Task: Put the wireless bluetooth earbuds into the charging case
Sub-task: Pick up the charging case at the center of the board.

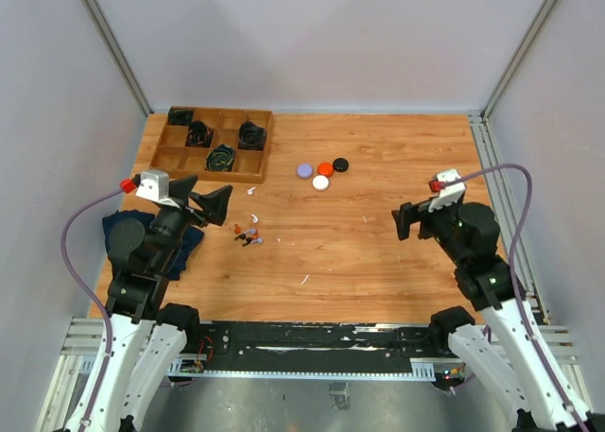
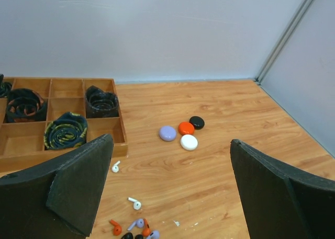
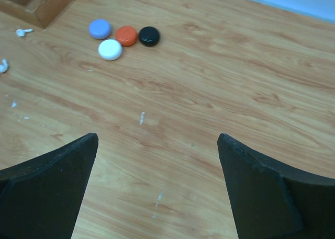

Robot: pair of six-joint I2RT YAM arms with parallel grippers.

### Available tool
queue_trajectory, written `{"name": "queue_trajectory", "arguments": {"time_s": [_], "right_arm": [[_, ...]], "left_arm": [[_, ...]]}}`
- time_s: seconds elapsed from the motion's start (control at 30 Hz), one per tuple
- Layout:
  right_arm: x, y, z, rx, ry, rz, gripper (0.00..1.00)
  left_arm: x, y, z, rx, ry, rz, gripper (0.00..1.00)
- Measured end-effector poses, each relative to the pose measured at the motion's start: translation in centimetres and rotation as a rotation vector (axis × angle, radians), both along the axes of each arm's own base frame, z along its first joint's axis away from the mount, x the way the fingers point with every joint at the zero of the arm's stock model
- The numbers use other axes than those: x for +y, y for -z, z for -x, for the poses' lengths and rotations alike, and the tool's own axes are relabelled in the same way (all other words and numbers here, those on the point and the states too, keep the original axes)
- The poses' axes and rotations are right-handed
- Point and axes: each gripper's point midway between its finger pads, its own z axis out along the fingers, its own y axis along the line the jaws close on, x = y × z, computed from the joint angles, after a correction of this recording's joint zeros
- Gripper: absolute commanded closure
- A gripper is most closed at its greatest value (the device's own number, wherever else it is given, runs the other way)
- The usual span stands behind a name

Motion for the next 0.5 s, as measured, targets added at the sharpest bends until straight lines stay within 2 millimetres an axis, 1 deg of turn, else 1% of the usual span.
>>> {"name": "queue_trajectory", "arguments": {"time_s": [0.13,0.2,0.37,0.5], "right_arm": [[2.7,1.1,-2.2,0.072,-0.099,-0.016,0.02],[3.7,1.6,-3.3,0.097,-0.130,-0.020,0.01],[7.2,4.5,-6.8,0.210,-0.224,-0.014,0.01],[9.2,6.6,-9.5,0.272,-0.257,0.001,0.01]], "left_arm": [[-0.2,-0.3,0.1,0.032,0.009,0.006,0.01],[-0.2,-0.1,-0.1,0.049,0.010,0.009,0.01],[-0.5,1.4,-0.6,0.102,0.020,0.015,0.01],[-0.6,3.1,-0.9,0.141,0.018,0.009,0.01]]}}
